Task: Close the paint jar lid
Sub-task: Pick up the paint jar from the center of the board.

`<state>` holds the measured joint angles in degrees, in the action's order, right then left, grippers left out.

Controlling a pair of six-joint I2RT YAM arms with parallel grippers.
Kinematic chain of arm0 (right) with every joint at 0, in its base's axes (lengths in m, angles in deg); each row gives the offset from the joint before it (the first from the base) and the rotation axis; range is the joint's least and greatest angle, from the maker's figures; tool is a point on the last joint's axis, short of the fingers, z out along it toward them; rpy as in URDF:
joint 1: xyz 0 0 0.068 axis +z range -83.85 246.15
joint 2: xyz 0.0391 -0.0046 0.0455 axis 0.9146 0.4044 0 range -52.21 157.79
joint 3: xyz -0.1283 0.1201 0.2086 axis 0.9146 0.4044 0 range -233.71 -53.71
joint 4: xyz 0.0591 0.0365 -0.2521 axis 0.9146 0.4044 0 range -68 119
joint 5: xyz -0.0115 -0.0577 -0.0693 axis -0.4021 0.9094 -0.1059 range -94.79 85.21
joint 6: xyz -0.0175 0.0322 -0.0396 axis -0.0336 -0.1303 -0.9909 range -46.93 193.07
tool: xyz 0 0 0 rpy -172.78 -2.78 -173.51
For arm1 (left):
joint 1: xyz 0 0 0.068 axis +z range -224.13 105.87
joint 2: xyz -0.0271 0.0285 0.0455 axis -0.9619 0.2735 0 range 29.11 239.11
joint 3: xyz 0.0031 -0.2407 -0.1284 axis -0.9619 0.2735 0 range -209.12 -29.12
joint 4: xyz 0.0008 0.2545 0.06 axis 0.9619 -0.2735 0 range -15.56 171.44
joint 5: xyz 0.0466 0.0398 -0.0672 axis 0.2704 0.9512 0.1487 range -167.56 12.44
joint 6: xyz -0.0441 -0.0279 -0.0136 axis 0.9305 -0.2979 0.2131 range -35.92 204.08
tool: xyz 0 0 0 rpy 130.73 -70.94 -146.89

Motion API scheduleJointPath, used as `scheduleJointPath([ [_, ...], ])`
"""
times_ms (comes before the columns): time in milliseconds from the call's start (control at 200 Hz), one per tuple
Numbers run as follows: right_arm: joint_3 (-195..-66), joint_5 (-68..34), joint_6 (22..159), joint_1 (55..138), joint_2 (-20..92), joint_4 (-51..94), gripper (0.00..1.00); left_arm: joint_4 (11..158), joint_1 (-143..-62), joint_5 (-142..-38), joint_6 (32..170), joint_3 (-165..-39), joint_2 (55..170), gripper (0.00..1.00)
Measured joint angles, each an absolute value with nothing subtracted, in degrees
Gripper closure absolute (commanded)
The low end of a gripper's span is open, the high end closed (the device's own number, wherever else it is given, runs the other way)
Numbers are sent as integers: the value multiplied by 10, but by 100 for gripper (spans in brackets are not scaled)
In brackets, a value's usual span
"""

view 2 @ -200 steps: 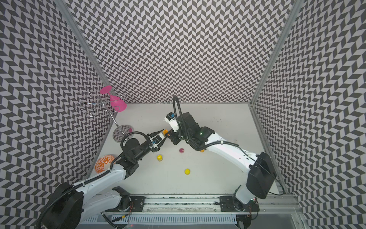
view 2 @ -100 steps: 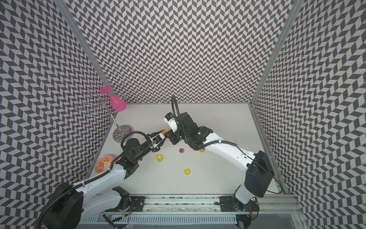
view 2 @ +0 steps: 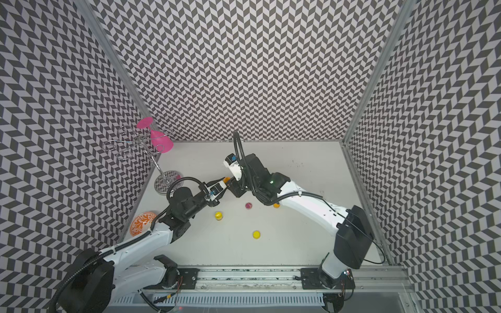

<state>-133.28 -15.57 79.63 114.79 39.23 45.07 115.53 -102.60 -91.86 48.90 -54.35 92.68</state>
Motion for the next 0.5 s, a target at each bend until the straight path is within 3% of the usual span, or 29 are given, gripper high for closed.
scheduleJointPath([
  [255,-1329,-105,797,1148,378,479,42,1154,-1026,-924,493,-544,939,72],
  [501,-1260,-60,807,1147,262,494,39,1153,-1023,-926,506,-544,947,72],
])
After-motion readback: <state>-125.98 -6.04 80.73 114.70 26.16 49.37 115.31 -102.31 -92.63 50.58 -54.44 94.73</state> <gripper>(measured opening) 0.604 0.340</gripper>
